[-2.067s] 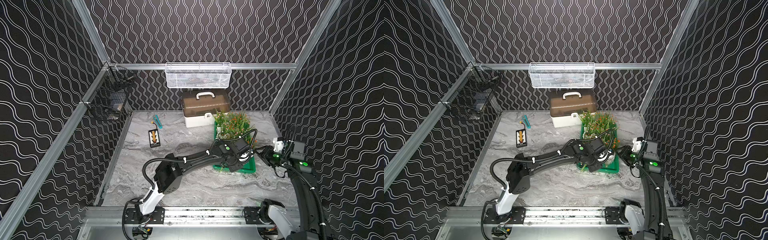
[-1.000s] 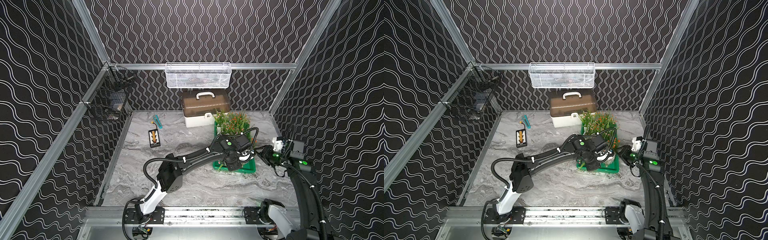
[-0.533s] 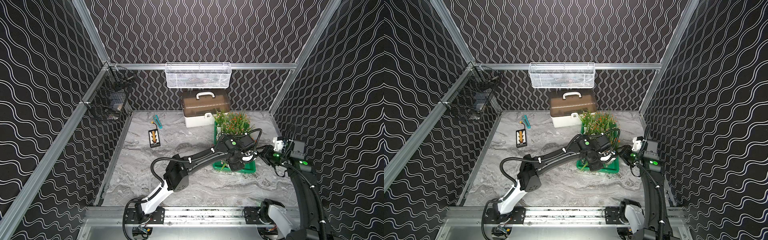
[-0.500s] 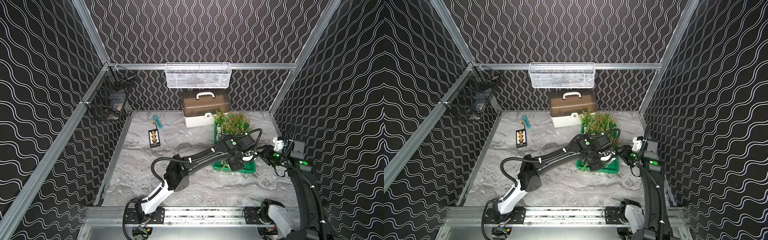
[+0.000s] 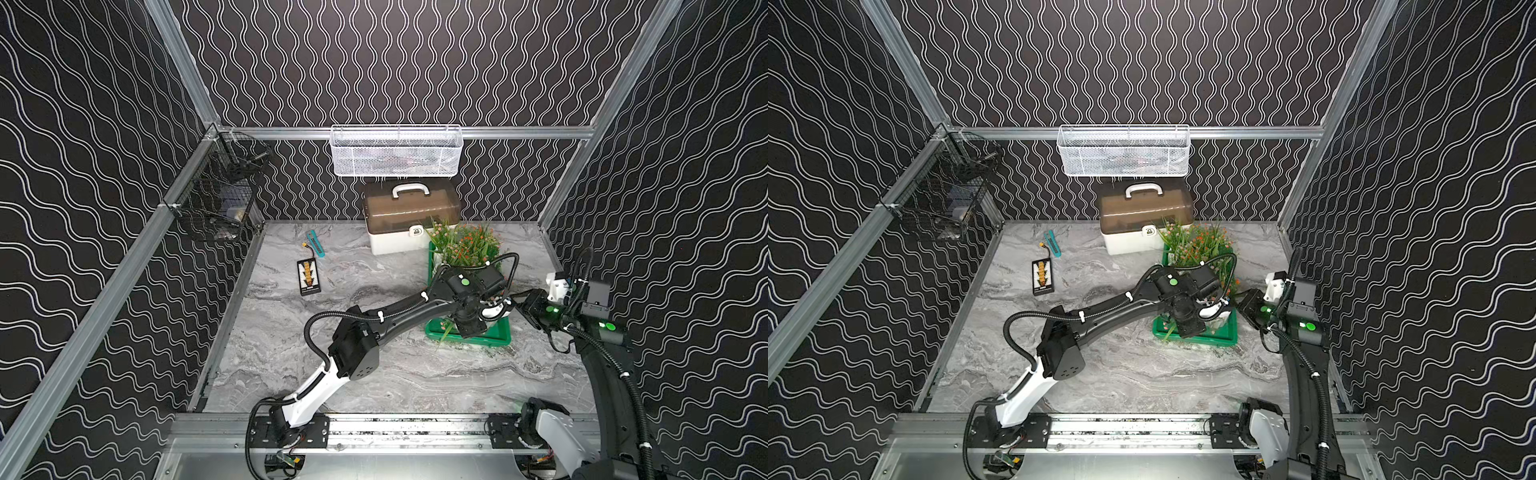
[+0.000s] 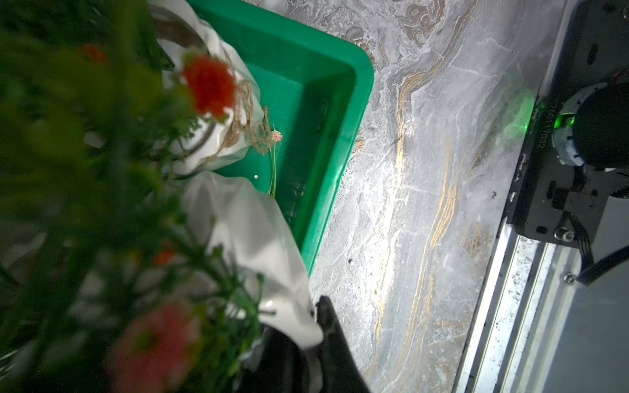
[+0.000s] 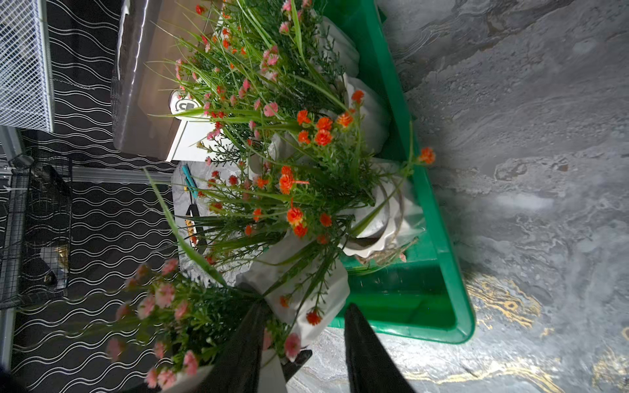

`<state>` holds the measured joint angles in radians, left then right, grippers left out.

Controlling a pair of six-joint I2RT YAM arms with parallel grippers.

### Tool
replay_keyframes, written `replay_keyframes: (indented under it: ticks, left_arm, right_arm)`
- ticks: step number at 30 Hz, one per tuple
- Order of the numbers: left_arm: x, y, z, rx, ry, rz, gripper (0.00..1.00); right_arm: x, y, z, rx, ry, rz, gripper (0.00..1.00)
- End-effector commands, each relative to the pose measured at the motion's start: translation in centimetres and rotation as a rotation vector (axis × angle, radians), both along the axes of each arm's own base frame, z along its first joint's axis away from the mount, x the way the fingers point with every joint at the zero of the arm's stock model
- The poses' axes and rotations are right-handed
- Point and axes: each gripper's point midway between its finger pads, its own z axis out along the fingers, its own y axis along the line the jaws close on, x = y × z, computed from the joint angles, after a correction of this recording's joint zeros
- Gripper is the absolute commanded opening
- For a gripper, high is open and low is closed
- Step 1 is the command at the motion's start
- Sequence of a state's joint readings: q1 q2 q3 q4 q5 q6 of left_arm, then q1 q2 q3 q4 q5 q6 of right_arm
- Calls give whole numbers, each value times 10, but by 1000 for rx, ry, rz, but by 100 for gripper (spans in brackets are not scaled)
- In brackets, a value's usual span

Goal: Put the potted gypsophila into the storage box
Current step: Place the baby's breath potted plant at the storage box.

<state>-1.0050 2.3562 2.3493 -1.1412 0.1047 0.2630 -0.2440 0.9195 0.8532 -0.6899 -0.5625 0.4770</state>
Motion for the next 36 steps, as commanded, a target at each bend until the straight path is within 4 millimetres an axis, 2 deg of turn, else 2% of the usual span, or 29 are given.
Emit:
replay_keyframes:
  ticks: [1,6,15,28,30,36]
  left_arm:
    - [13,17,-17,80,-27,24,0]
    - [8,25,-14,99,-32,7,0]
    - [7,34,-31,168,-38,-3,0]
    - [12,31,-49,188,-47,-5,0]
    - [13,31,-49,187,-50,-2,4]
    - [14,29,-42,156,-70,8,25]
  right_arm:
    - [0,2,2,0,-10,12,41]
    - [0,2,2,4,-13,15,41]
    - [-1,3,2,6,-15,18,41]
    - [-1,3,3,6,-19,20,41]
    - [-1,3,4,5,-19,20,41]
    - [-2,4,4,5,-19,20,42]
